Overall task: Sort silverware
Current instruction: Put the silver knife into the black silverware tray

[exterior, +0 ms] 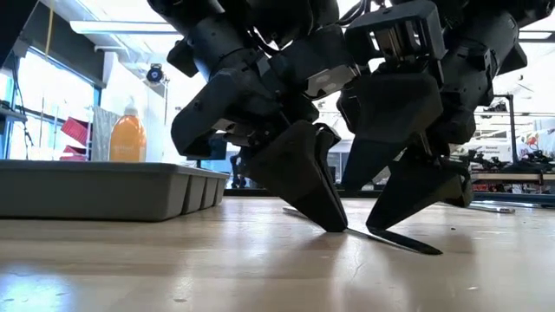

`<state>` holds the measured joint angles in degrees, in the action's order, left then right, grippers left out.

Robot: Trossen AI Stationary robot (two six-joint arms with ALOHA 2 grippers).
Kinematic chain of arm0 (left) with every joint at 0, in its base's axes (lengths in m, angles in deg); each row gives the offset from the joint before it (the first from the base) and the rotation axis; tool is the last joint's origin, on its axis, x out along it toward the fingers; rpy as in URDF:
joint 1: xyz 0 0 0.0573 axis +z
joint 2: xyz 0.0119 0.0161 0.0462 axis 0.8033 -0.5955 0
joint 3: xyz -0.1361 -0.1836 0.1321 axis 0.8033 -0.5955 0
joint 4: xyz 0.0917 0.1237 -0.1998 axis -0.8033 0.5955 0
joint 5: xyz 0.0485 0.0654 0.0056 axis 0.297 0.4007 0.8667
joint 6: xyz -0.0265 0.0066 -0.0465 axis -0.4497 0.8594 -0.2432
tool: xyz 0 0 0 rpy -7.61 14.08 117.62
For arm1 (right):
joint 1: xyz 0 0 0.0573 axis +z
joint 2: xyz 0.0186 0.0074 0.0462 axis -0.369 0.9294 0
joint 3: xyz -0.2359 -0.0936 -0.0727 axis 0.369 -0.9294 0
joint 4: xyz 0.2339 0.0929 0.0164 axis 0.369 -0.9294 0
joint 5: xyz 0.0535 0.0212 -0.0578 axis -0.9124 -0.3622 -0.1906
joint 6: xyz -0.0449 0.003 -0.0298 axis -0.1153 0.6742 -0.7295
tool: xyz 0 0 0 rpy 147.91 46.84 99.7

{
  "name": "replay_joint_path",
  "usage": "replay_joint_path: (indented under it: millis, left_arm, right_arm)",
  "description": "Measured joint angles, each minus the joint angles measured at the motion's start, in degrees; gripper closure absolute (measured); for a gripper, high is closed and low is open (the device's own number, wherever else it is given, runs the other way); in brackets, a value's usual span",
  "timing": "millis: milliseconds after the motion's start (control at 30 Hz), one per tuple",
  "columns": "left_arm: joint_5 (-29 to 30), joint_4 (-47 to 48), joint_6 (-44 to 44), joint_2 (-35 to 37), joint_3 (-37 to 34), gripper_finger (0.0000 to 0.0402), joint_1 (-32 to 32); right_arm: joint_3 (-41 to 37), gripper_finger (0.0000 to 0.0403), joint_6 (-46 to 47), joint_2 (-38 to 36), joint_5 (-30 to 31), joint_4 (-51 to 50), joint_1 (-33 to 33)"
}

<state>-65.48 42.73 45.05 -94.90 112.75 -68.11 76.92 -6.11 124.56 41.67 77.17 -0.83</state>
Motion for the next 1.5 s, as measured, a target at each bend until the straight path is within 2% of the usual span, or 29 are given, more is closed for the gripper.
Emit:
replay_joint_path:
  millis: [467, 733, 833, 1033, 1167, 1267, 1500]
  left_arm:
    - [0.83, 0.05, 0.84, -0.02, -0.07, 0.0401, -0.22]
    - [1.22, -0.56, -0.81, -0.07, 0.00, 0.0401, -0.33]
    - [2.28, -1.57, -1.55, -0.18, 0.00, 0.0401, -0.33]
    - [3.09, -3.68, -1.48, -0.43, 0.00, 0.0401, -0.24]
    - [3.32, -3.95, -1.05, -0.46, 0.00, 0.0401, -0.24]
    - [3.77, -3.97, -0.46, -0.46, -0.02, 0.0401, -0.24]
    - [5.06, -4.48, -0.20, -0.48, -0.02, 0.0402, -0.54]
  right_arm:
    - [0.17, 0.0178, -0.79, -0.06, 0.46, 3.78, 0.04]
    - [1.06, 0.0184, -2.05, -0.50, 1.31, -3.96, 0.07]
    - [1.16, 0.0210, -2.81, -0.54, 1.86, -6.52, 0.07]
    - [1.03, 0.0290, -7.35, -0.52, 3.54, -7.46, 0.07]
    - [0.73, 0.0317, -9.02, -0.37, 2.99, -5.84, 0.01]
    - [0.48, 0.0315, -10.35, -0.25, 1.17, -3.12, -0.17]
    - [0.44, 0.0278, -12.29, -0.23, -0.17, -2.14, -0.33]
